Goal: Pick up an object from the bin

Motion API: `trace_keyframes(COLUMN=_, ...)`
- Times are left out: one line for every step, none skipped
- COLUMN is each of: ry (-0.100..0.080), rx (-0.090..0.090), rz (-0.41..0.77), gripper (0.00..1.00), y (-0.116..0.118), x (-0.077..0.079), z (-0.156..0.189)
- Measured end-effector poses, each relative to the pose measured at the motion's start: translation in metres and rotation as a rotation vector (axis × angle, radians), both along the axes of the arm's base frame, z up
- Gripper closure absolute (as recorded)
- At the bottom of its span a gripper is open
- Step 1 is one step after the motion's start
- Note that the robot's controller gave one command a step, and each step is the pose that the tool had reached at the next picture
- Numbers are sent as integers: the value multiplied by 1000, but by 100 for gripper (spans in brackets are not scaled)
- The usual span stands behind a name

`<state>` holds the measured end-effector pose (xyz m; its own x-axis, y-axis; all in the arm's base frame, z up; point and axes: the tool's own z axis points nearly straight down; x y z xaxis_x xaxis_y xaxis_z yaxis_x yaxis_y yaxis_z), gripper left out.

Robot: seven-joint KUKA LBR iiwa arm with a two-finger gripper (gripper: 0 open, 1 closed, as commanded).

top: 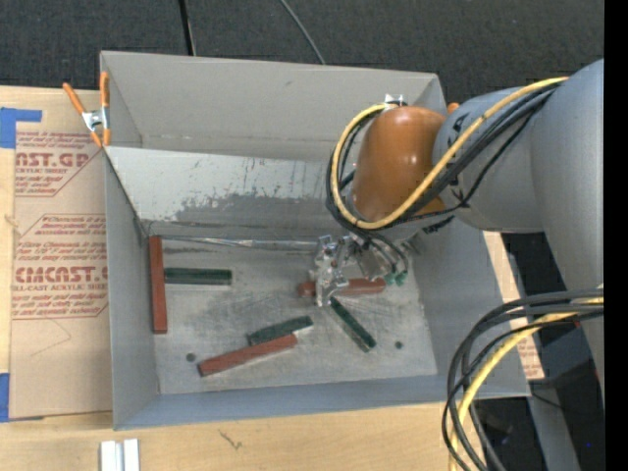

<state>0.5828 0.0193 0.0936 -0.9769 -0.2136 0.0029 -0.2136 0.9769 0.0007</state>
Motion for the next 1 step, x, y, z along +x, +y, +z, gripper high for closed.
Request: trace_keyframes(ry=-3, rx=0, rz=0, gripper=100, y=0, x=1, z=21)
